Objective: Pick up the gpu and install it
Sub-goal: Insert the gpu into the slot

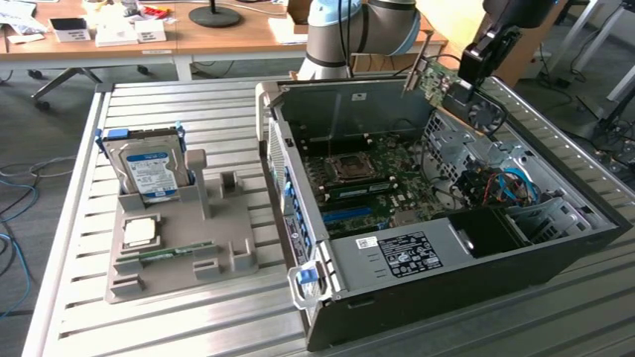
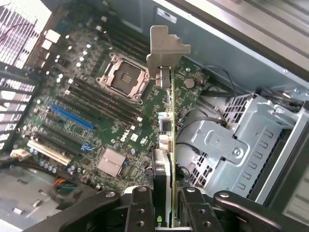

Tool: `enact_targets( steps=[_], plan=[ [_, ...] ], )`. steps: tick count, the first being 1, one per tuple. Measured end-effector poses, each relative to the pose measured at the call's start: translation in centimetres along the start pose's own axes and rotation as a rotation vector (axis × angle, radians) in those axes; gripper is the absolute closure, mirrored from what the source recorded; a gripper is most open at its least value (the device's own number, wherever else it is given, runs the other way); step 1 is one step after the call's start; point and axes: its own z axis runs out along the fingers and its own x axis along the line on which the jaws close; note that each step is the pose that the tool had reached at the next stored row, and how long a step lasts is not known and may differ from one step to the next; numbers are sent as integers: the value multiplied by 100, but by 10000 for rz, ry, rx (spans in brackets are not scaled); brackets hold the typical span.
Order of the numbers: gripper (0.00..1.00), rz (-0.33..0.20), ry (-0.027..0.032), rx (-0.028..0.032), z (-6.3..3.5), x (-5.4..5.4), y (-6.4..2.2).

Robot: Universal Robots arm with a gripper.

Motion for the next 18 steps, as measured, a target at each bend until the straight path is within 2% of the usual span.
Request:
enact_targets(
  steps=[18],
  plan=[
    [73, -2343, 149, -55, 6, 0, 0]
  ],
)
